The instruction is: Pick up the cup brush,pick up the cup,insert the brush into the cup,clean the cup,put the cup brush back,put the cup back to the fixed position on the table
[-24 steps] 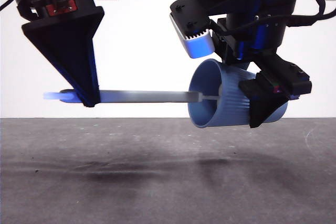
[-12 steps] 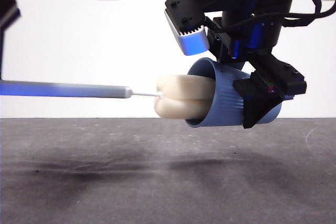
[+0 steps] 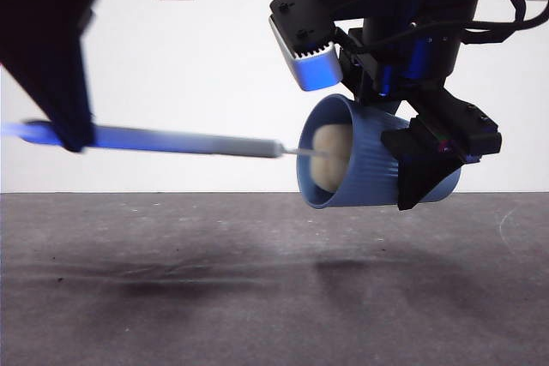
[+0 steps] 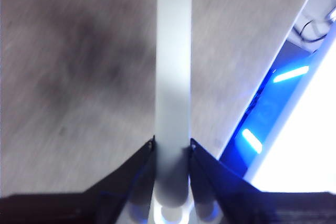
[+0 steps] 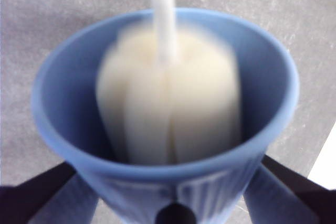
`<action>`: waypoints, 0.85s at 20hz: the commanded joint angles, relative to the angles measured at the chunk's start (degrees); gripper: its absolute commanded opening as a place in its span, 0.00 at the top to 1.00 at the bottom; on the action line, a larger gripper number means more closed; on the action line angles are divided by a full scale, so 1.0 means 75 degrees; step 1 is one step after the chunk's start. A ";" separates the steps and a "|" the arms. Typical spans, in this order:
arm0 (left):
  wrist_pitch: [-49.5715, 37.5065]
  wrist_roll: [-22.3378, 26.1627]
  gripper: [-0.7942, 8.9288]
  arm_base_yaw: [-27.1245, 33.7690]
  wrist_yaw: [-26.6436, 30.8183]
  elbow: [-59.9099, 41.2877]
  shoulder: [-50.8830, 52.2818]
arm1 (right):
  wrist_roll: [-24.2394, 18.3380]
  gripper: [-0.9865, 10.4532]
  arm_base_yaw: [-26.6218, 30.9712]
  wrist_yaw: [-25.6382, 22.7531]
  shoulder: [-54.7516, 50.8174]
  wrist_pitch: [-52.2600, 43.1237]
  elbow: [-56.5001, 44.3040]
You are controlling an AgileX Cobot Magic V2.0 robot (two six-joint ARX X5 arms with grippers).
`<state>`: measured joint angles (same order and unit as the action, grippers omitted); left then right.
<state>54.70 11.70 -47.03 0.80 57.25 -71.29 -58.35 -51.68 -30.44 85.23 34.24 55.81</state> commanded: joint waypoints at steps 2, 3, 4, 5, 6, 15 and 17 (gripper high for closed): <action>-0.0723 -0.0146 0.93 -0.0044 -0.0181 -0.0023 -0.0493 | 0.0012 0.92 -0.0038 0.0055 0.0079 -0.0015 -0.0003; -0.0915 -0.0181 0.93 -0.0093 -0.0178 -0.0023 -0.0589 | 0.0017 0.92 -0.0061 0.0055 0.0082 -0.0015 -0.0003; -0.1040 -0.0204 0.93 -0.0125 -0.0178 -0.0023 -0.0632 | 0.0041 0.92 -0.0076 0.0058 0.0079 -0.0015 -0.0003; -0.1160 -0.0219 0.93 -0.0169 -0.0187 -0.0023 -0.0664 | 0.0055 0.92 -0.0082 0.0055 0.0082 -0.0015 -0.0003; -0.1241 -0.0233 0.93 -0.0201 -0.0189 -0.0023 -0.0673 | 0.0064 0.92 -0.0093 0.0061 0.0079 -0.0015 -0.0003; 0.0137 -0.0431 0.93 -0.0216 0.0790 -0.0023 -0.0670 | 0.0472 0.92 -0.0181 0.0003 0.0079 0.0140 -0.0003; 0.0659 -0.0624 0.93 -0.0216 0.1174 -0.0023 -0.0621 | 0.0612 0.92 -0.0181 0.0003 0.0079 0.0160 -0.0003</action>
<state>59.37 9.74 -48.71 8.51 57.25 -76.03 -55.11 -52.90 -30.39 85.23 35.09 55.81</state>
